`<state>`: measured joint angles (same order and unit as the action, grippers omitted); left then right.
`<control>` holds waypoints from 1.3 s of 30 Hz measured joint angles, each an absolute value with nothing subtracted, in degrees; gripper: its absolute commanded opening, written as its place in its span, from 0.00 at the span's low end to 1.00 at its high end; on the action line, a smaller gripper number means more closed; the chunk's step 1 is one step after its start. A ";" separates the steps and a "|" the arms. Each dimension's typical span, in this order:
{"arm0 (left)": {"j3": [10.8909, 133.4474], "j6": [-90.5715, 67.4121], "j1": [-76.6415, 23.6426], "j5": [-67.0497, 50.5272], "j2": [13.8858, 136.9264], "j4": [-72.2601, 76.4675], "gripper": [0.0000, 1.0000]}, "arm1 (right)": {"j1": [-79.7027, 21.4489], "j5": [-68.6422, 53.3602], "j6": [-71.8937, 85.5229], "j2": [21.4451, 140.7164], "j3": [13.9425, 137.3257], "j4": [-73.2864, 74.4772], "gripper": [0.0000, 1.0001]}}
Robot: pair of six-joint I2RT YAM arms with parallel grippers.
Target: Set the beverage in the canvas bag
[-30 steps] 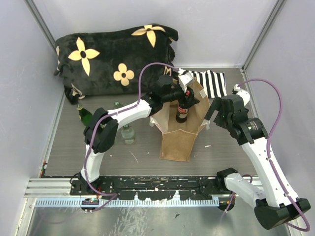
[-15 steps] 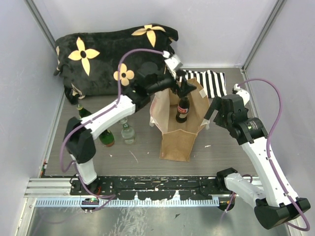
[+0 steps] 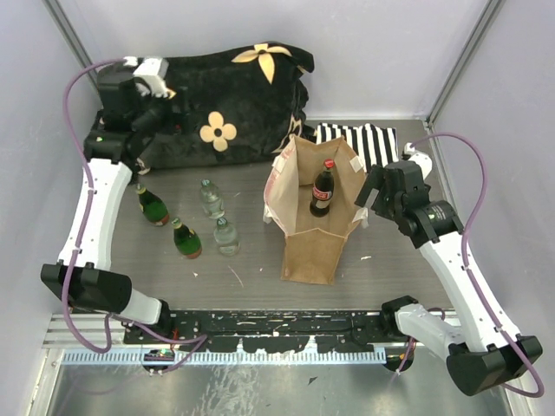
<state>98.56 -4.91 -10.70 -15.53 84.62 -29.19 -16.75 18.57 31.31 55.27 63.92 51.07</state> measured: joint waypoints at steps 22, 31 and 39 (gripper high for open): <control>97.19 6.46 9.19 -6.90 92.58 -67.16 0.72 | -16.75 13.15 28.77 62.50 60.77 43.27 1.00; 95.77 9.85 9.23 -4.29 95.48 -68.23 0.57 | -16.75 13.10 28.86 60.36 59.55 43.33 1.00; 95.50 11.55 9.23 -3.05 96.75 -68.49 0.47 | -16.75 12.93 29.52 57.52 58.13 44.03 1.00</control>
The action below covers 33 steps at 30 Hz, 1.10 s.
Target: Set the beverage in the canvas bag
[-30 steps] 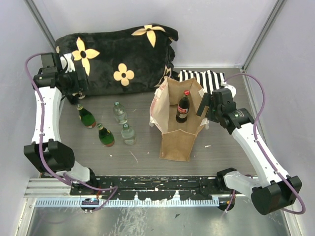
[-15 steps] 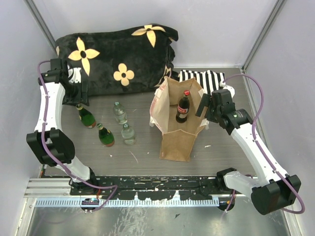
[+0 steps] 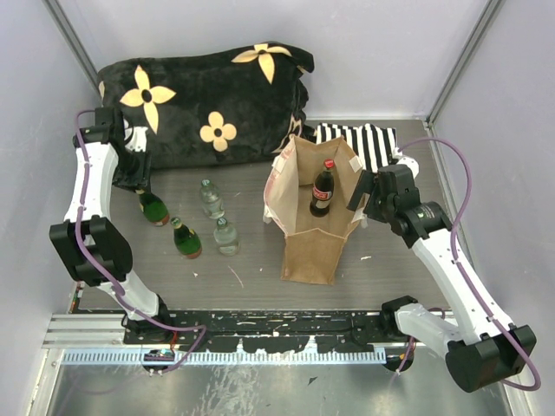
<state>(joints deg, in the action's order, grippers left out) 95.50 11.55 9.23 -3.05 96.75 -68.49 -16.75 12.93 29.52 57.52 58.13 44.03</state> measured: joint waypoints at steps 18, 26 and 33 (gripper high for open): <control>95.31 13.54 9.34 -2.68 98.08 -68.45 0.00 | -16.75 12.93 31.40 55.00 56.23 45.47 1.00; 96.90 14.13 9.37 -3.20 98.94 -70.28 0.00 | -16.75 12.91 31.64 55.29 55.92 45.19 1.00; 105.10 14.37 7.81 -4.54 102.50 -75.68 0.00 | -16.75 12.03 31.59 57.01 55.90 44.12 1.00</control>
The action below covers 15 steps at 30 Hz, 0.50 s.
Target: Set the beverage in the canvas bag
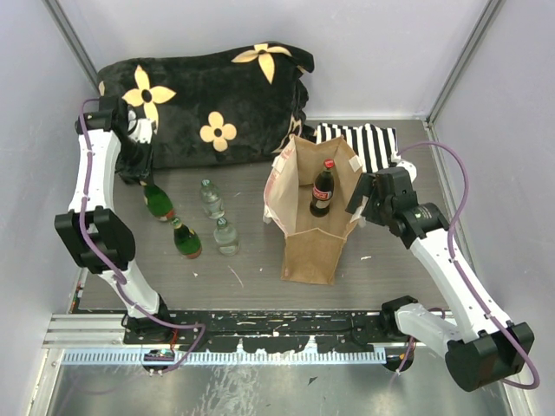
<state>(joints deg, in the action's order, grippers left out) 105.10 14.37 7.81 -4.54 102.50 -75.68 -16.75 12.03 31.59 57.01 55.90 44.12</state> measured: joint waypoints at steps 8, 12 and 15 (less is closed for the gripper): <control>115.72 14.44 2.76 -6.07 102.74 -79.13 0.00 | -16.75 10.68 31.38 58.65 55.90 43.18 1.00; 122.72 14.13 0.69 -7.33 104.62 -81.60 0.00 | -16.75 10.33 31.33 58.81 55.90 42.92 1.00; 130.37 13.89 -0.80 -7.60 107.87 -83.44 0.00 | -16.75 10.17 31.29 58.81 55.90 42.87 1.00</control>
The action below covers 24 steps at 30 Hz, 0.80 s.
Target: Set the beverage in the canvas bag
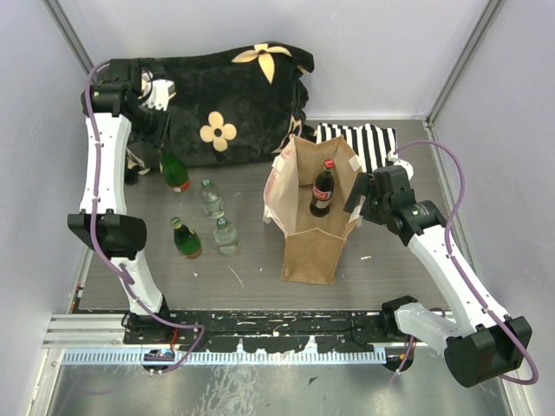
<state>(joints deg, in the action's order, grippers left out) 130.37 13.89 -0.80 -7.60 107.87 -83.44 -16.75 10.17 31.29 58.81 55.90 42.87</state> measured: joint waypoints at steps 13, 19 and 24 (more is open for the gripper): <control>142.52 14.37 -11.33 -8.25 113.34 -82.08 0.00 | -16.75 10.11 31.18 58.81 55.90 42.85 1.00; 142.50 14.37 -16.69 -9.26 113.34 -78.74 0.00 | -16.75 10.11 31.18 58.81 55.90 42.87 1.00; 142.52 14.09 -19.94 -10.57 113.65 -75.24 0.00 | -16.75 10.11 31.18 58.81 55.90 42.87 1.00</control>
